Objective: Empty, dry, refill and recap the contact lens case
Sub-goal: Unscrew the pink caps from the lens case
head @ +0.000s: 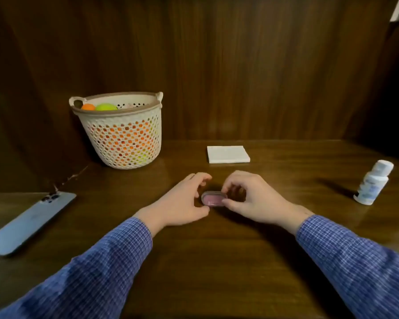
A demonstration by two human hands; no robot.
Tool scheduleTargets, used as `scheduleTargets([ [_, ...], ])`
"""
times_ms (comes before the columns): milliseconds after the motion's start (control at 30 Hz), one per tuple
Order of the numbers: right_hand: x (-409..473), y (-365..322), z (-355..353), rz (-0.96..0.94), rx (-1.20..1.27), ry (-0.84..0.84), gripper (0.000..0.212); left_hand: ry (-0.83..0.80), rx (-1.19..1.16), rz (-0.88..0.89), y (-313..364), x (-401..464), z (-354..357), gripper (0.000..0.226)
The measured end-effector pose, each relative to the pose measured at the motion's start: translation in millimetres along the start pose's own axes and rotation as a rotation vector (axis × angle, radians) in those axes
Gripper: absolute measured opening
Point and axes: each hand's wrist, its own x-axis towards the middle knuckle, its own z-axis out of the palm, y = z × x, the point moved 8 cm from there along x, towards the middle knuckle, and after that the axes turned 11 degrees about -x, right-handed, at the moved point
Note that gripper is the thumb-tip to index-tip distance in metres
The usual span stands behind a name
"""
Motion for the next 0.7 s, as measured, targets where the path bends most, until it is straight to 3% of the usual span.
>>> scheduleTargets([
  [133,12.0,5.6,17.3,-0.047,-0.040,-0.081,0.022,-0.022,-0.044,0.041,-2.9,10.0,2.7,0.073],
  [400,9.2,1.6,15.5,-0.132,-0.105,0.002,0.030,0.100,-0.202,0.061,-8.9,11.9,5.4,0.062],
  [700,6.2,-11.5,2.6,-0.131,-0.153,0.053,0.033,0.156,-0.365,-0.035,-10.3,13.3,2.2,0.053],
])
